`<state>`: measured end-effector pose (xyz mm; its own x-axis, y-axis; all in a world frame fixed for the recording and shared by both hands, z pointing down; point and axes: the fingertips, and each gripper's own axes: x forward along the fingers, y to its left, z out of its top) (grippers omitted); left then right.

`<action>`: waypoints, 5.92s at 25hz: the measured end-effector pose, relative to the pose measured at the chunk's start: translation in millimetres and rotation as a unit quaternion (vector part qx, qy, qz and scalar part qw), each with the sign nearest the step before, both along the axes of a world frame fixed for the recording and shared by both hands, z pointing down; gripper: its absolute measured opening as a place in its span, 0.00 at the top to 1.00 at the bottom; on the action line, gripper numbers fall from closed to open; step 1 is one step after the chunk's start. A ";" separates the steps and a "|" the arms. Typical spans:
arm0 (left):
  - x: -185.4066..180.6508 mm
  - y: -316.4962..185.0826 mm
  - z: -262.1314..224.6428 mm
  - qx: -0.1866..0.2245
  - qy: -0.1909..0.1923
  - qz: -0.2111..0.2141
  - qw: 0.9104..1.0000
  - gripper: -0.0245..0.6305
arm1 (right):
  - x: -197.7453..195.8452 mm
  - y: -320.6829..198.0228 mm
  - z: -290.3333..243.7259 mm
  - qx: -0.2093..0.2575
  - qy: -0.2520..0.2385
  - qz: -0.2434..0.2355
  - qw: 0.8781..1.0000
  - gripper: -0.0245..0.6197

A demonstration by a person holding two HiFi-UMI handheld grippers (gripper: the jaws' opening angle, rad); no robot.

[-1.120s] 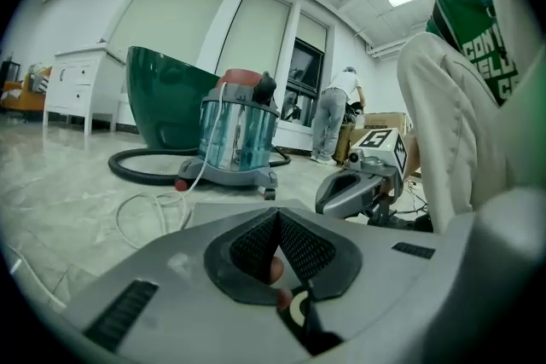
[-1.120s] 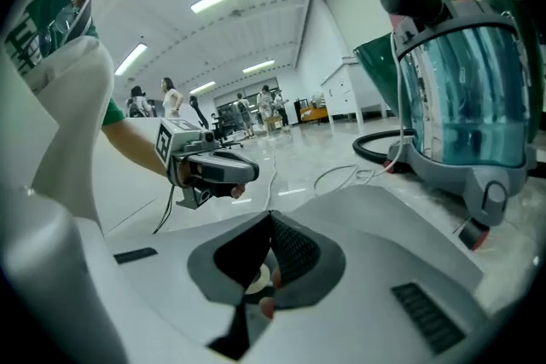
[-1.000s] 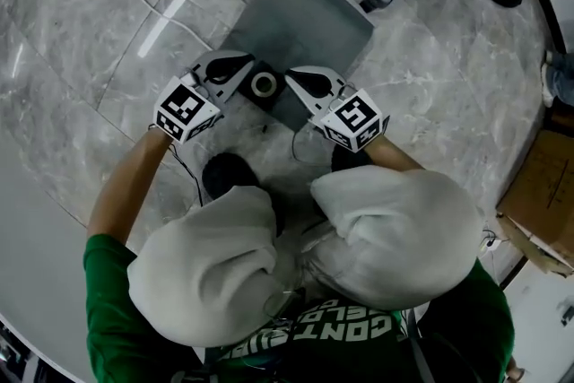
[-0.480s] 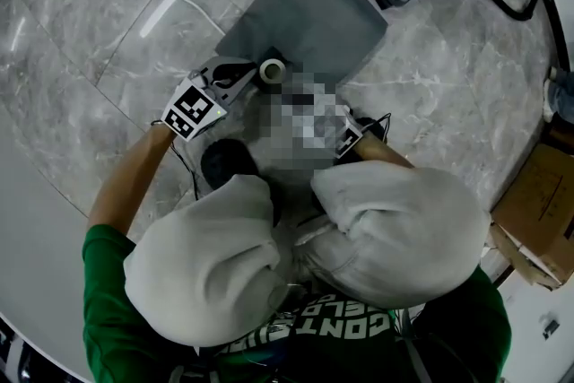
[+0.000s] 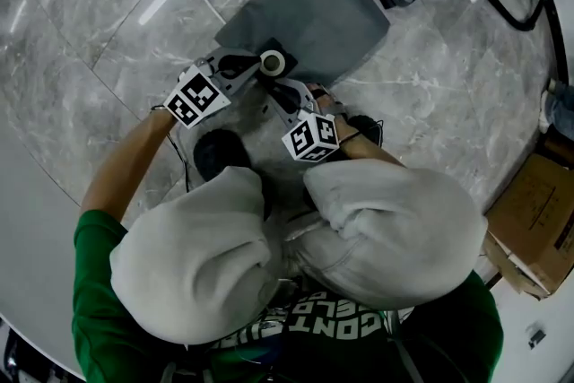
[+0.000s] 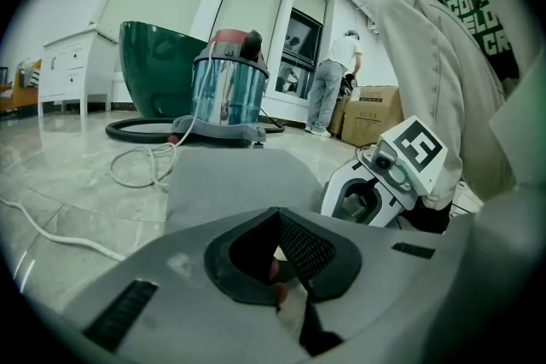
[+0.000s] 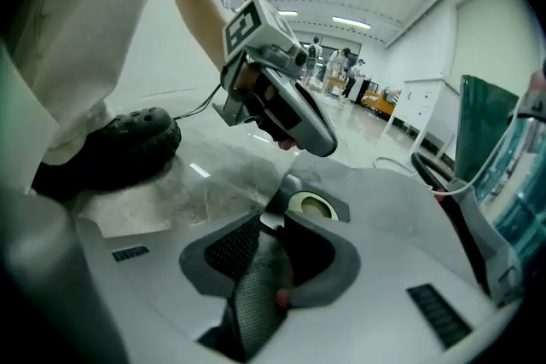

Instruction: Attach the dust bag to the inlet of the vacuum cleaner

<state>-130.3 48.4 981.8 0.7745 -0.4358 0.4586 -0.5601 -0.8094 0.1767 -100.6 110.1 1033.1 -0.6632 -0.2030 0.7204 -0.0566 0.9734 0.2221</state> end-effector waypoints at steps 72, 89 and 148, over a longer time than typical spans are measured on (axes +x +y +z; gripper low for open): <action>29.3 -82.4 -4.9 -0.097 -0.038 0.170 0.980 0.95 | 45.9 -130.5 -62.5 -0.103 -0.148 0.162 0.970 0.94; 47.6 -100.3 -96.3 0.025 -0.047 0.166 0.985 0.94 | 63.7 -150.8 -155.2 -0.080 -0.209 0.187 0.956 0.94; 125.2 -282.6 -327.0 0.226 0.007 0.112 0.968 0.91 | 138.0 -308.4 -378.6 0.082 -0.329 0.295 0.893 0.94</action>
<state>-5.1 -234.1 654.8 0.8775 -0.4102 0.2482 -0.3622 -0.9064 -0.2174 37.4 -198.3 654.4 -0.6753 -0.7237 0.1426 -0.7194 0.6888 0.0890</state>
